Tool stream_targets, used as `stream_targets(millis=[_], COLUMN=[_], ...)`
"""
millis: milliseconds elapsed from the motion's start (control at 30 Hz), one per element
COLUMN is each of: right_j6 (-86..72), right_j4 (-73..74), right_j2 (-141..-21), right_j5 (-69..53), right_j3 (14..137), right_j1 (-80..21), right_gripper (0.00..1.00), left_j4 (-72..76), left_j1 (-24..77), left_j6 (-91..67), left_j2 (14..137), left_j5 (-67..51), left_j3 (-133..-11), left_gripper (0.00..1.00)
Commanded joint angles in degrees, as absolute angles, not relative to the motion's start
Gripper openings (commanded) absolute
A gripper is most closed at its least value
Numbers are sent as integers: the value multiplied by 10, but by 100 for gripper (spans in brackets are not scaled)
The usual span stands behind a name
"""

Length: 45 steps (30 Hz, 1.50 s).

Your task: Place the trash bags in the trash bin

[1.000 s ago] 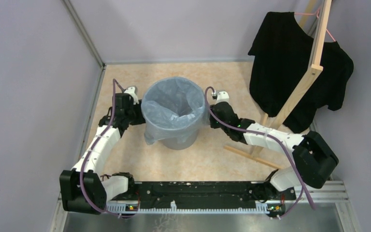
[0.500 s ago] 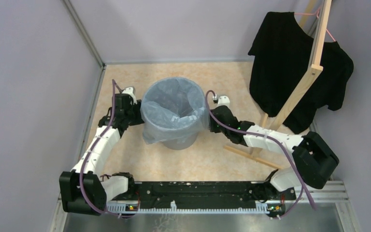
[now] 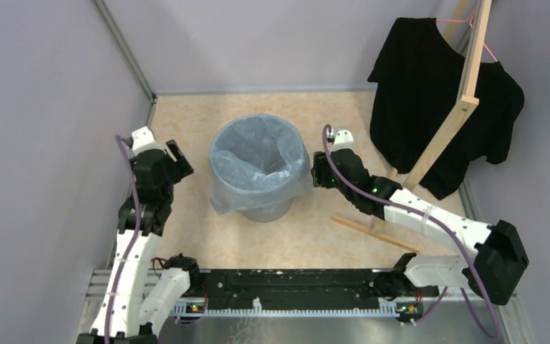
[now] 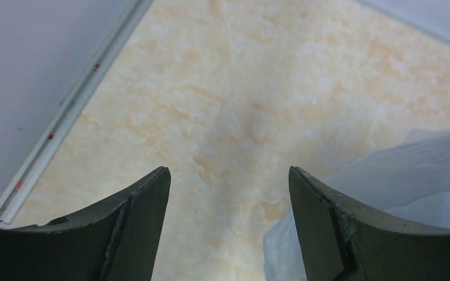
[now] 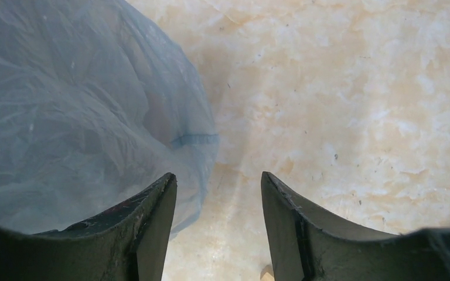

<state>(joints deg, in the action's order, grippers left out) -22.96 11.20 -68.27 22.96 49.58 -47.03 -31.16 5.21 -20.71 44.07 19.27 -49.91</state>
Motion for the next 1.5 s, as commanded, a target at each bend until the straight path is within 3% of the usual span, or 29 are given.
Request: stream_targets(millis=[0,67,167,267,433,567,767,967,1267,1300,1400,1467], right_j6=[-215,-213,-204,-199,-202,-200,-193,-177,-190,-192,-193,-186], right_j4=[129,130,120,115,103,97,85,86,70,69,73,97], right_j2=[-665,-656,-641,-634,-621,-613,-604,-600,-583,-584,-584,-581], right_j5=[217,213,203,199,194,190,189,198,165,161,155,163], right_j3=[513,513,508,499,481,473,459,456,439,439,443,459], right_j1=[-475,-476,-477,-477,-477,-478,-478,-477,-477,-477,-477,-477], right_gripper=[56,56,57,58,59,59,59,59,60,60,60,60], left_j4=[-345,-348,-334,-383,-432,-433,-426,-399,-378,-379,-391,-405], left_j1=[49,49,51,51,52,53,59,67,119,121,123,123], left_j6=[-209,-197,-125,-120,-112,-110,-111,-119,-135,-136,-131,-120], left_j2=[400,387,400,442,477,479,510,548,561,562,558,547], left_j5=[256,155,-169,-260,-261,-247,-214,-184,-126,-124,-119,-112], left_j3=[-601,-638,-669,-694,-684,-656,-634,-631,-619,-621,-631,-636], left_gripper=[81,81,85,89,94,92,72,67,43,44,66,73])
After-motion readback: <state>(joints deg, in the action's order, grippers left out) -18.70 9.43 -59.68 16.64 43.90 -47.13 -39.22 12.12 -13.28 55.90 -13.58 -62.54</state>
